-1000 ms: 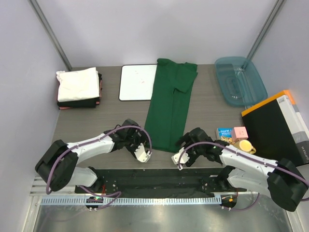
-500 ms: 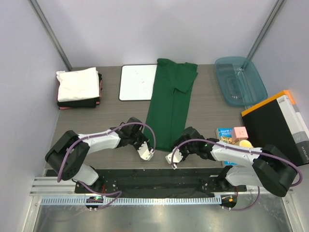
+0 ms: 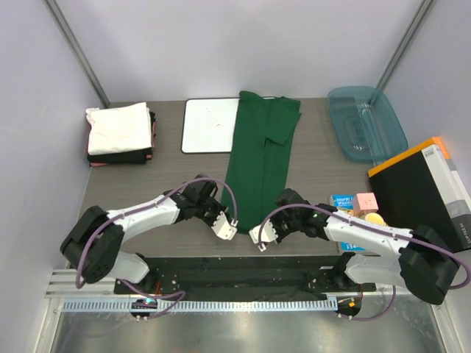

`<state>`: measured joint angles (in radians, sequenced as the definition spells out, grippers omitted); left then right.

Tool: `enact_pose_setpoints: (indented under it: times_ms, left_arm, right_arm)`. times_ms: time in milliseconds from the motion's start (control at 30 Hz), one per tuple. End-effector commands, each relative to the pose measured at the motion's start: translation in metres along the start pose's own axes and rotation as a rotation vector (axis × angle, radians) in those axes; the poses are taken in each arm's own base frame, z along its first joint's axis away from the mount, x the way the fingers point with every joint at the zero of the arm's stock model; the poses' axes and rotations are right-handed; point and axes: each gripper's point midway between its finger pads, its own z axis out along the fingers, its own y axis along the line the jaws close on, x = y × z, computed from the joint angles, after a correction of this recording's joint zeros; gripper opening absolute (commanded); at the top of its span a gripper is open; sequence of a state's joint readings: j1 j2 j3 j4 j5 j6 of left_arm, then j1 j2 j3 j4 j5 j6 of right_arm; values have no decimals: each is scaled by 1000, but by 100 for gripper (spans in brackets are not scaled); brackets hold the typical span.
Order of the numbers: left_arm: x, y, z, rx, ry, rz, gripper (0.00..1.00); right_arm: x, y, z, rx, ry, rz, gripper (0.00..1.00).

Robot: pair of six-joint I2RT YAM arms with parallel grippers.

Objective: Fold and stack the t-shirts
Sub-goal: Grab the bottom of the folded rectangular tshirt with both arms, then fold the folded rectangular tshirt in 1/3 of the way

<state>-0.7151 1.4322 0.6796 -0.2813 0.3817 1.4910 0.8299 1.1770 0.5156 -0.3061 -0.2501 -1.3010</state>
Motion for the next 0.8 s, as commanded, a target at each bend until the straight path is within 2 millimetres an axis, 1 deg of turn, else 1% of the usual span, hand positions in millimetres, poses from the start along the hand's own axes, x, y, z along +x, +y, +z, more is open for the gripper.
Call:
enact_pose_setpoints:
  times_ms: [0,33,67,100,133,167,200,233,267,300,333,367,433,467,533,567,600,733,767]
  left_arm:
    - [-38,25,-41,-70,-101,-149,0]
    - [-44,31,-50,-91,-110,-165,0]
    - [-50,25,-56,-70,-122,-220,0]
    - [-59,31,-70,-99,-139,-215,0]
    - [-65,29,-75,-98,-152,-232,0]
    - [-70,18,-81,-68,-158,-254,0]
    - [-82,17,-91,-73,-189,-234,0]
    - [-87,12,-97,-66,-199,-233,0]
    - [-91,4,-101,-49,-202,-244,0]
    - [-98,-2,-105,-39,-221,-245,0]
    - [-105,-4,-115,-57,-237,-231,0]
    - [-110,-14,-119,-30,-249,-244,0]
    - [-126,-22,-131,-22,-310,-240,0]
    - [-131,-32,-135,7,-323,-246,0]
    - [-142,-39,-141,21,-367,-239,0]
    - [-144,-40,-145,7,-376,-230,0]
    - [-146,-42,-145,10,-382,-230,0]
    - [-146,-35,-141,-8,-383,-223,0]
    - [-142,-29,-135,-13,-368,-222,0]
  right_arm:
    - [-40,-21,-38,19,-99,171,1]
    - [-44,-20,-43,16,-105,233,1]
    - [-49,-23,-52,9,-111,261,1]
    - [-56,-21,-59,-2,-133,279,1]
    - [-60,-20,-65,-13,-143,310,1]
    - [-64,-18,-73,-28,-146,330,1]
    - [-68,-17,-80,-26,-160,342,1]
    - [-74,-14,-86,-44,-182,359,1]
    - [-77,-6,-93,-77,-185,368,1]
    - [-81,-2,-98,-91,-202,368,1]
    - [-91,2,-107,-101,-249,356,1]
    - [-94,11,-113,-132,-263,349,1]
    - [-105,20,-128,-141,-318,313,1]
    - [-112,28,-134,-169,-355,304,1]
    - [-117,31,-142,-172,-378,301,1]
    - [-118,33,-146,-178,-380,301,1]
    - [-117,33,-147,-179,-374,300,1]
    - [-108,26,-142,-131,-335,257,1]
    - [-106,21,-139,-109,-330,250,1]
